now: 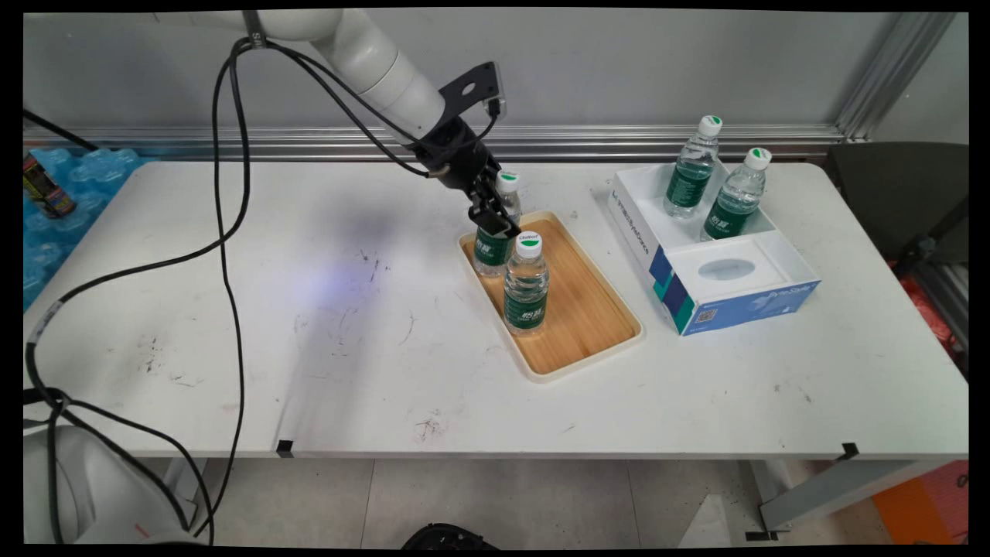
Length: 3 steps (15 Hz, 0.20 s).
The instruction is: Place the picked object on the tray
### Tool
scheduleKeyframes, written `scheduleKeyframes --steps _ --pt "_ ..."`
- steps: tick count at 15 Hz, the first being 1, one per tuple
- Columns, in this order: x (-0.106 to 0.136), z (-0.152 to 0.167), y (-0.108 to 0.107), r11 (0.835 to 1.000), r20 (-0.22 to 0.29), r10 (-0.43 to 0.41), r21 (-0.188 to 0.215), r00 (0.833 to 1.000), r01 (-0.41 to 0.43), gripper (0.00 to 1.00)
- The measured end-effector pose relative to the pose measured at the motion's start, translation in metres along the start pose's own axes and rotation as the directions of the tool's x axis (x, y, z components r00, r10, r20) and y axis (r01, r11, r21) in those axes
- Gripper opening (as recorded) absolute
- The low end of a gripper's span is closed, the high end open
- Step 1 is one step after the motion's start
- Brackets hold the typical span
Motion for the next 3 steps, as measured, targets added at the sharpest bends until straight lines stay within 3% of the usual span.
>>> scheduleKeyframes --steps 3 --pt "-0.0028 -0.0018 0.0017 1.000 -0.004 0.003 -0.002 1.000 -0.003 1.00"
